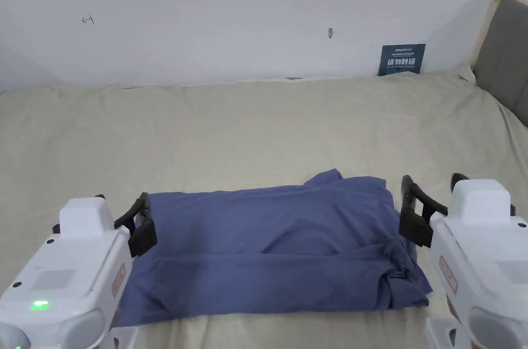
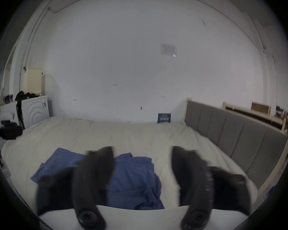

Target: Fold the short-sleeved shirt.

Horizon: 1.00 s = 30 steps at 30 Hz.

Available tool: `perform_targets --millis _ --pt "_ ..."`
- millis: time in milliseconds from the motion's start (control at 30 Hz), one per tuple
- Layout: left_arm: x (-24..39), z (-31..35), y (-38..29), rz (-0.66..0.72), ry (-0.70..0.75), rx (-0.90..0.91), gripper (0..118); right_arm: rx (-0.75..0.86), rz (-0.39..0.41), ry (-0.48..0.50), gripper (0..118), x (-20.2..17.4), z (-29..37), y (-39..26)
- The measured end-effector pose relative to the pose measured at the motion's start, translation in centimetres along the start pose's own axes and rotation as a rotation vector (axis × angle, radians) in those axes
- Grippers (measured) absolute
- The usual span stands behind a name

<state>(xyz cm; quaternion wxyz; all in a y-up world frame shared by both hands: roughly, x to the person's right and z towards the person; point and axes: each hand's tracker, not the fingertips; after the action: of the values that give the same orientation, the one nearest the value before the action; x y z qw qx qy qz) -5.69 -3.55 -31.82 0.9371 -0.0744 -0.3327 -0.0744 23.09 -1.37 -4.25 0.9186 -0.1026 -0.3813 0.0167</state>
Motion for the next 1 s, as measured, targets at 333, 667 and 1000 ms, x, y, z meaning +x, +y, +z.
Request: perform_targets --millis 333,667,1000 --pt "0.5 1.0 -1.9 0.048 -0.038 -0.064 0 -0.017 -0.027 0.014 2 0.1 1.0 -0.5" --pt "-5.3 -4.3 -7.9 0.126 -0.01 -0.471 17 -0.07 -0.037 0.002 2 0.9 -1.2 -1.6" --pt "-7.1 -9.6 -15.5 0.115 0.09 -0.785 97 -0.175 -0.043 -0.003 3 1.0 -4.3 -3.9"
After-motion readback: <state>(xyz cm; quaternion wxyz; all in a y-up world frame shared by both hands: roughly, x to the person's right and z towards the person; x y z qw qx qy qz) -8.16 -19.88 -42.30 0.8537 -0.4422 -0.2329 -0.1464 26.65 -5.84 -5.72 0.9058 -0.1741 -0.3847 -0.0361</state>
